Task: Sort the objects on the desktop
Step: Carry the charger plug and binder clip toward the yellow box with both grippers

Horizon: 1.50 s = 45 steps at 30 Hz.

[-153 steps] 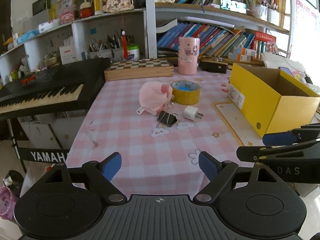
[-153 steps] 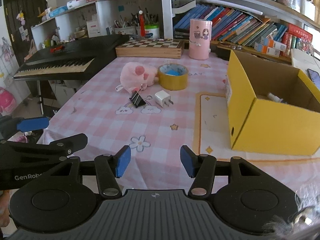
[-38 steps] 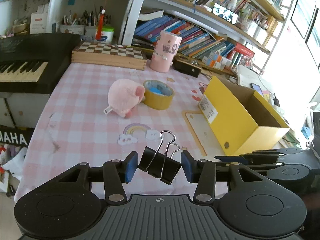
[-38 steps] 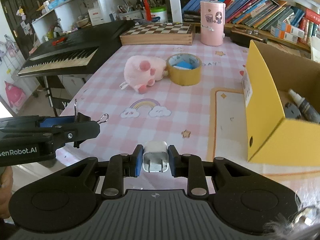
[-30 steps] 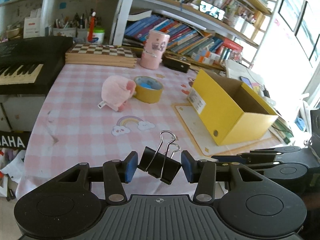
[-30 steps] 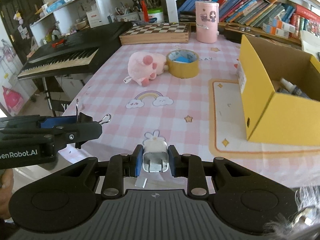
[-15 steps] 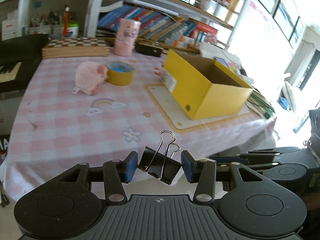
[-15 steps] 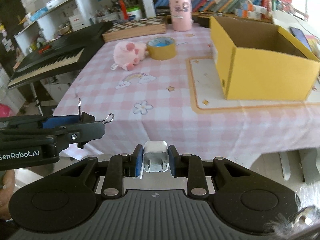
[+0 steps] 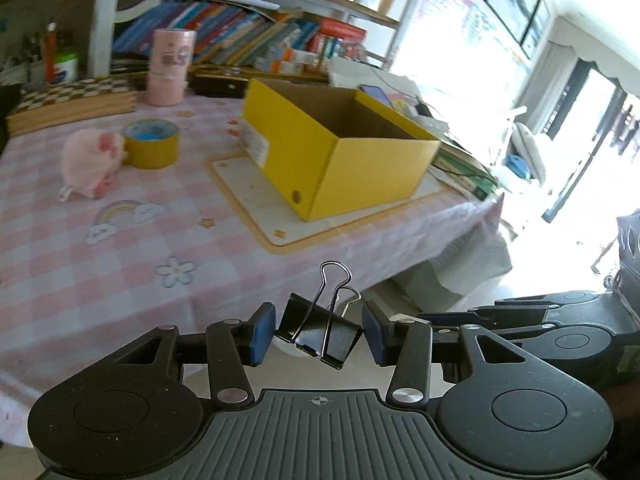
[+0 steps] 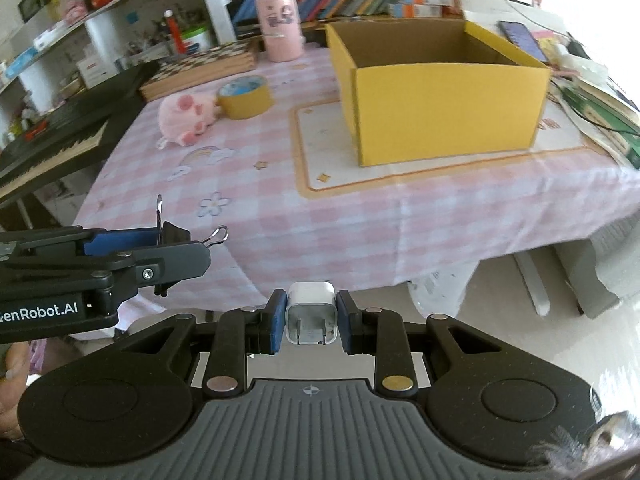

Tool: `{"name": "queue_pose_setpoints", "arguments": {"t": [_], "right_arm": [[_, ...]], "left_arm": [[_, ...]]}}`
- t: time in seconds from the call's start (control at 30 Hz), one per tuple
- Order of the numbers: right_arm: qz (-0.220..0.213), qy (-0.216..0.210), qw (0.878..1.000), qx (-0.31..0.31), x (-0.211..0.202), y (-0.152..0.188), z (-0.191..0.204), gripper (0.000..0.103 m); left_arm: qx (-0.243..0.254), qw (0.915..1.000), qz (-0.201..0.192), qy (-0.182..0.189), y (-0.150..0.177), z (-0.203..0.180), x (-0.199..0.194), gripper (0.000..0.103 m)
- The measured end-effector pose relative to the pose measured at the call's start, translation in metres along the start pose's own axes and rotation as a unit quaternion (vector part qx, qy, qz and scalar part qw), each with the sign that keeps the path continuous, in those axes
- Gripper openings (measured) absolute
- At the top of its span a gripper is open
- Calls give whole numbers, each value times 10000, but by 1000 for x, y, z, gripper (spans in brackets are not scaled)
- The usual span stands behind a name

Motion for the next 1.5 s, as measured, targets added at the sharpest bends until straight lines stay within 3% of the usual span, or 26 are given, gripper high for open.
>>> {"name": "queue_pose_setpoints", "arguments": {"t": [0.67, 1.2, 1.5], "right_arm": [[-89, 317, 9989, 327, -10, -14, -60, 25], [-174, 363, 9982, 435, -5, -57, -129, 25], [-273, 313, 9980, 470, -2, -85, -167, 25]], "left_arm": [[350, 9990, 119, 264, -23, -46, 40, 46], [646, 9970, 145, 395, -62, -95, 92, 46], [606, 9976, -112, 304, -92, -112, 111, 46]]}}
Point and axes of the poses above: each gripper's, at about its wrist camera, not at the fingertips, and x roughly the way its jaws point, z to its left, y to its underside, the point moved 9 cm from there along x, roughly the way its jaws point, and after that the axes turned 6 degrees about -y, right-handed, at the moved point
